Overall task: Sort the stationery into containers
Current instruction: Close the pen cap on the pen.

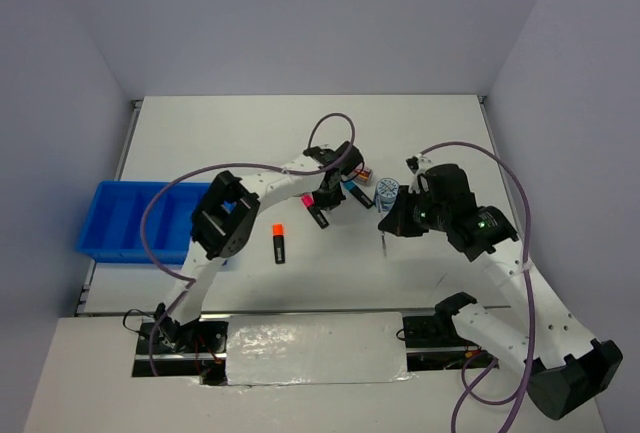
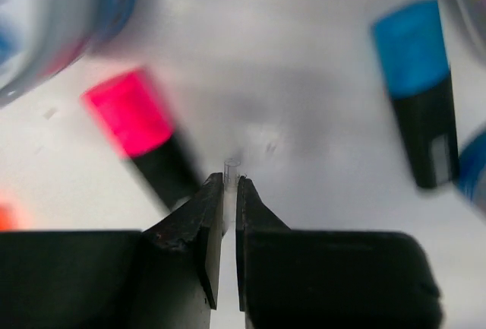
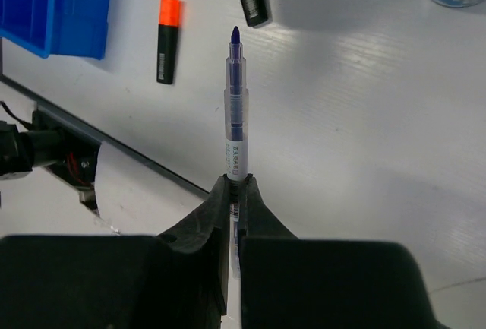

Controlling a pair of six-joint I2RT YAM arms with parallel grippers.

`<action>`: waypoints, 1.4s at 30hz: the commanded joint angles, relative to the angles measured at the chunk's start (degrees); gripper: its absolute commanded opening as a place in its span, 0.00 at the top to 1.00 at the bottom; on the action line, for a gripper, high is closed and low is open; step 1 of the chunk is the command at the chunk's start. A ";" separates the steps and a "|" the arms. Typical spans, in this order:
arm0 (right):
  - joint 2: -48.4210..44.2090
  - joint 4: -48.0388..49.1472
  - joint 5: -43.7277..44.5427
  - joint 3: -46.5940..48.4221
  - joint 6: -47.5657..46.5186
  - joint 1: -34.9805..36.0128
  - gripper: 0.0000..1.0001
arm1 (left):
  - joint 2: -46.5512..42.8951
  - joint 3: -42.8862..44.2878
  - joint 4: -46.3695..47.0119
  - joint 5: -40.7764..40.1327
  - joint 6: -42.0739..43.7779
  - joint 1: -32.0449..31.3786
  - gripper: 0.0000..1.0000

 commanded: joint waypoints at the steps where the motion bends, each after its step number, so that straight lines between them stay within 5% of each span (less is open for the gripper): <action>1: -1.92 7.06 -3.96 -3.52 1.38 -0.15 1.00 | -16.89 -8.54 12.16 6.40 5.92 1.83 1.00; 6: -3.24 19.44 -11.15 -7.84 6.65 0.90 1.00 | -37.82 -31.97 40.89 25.28 8.22 10.53 1.00; 15: 3.51 35.26 -9.33 0.67 9.38 19.25 1.00 | -57.25 -44.24 74.48 51.13 3.22 16.60 1.00; 23: 5.54 29.75 5.96 6.12 9.04 22.79 1.00 | -62.80 -45.30 73.55 52.91 4.97 17.04 1.00; 42: 3.79 30.98 2.54 8.24 5.52 23.23 1.00 | -63.07 -46.18 72.40 54.05 6.64 17.57 1.00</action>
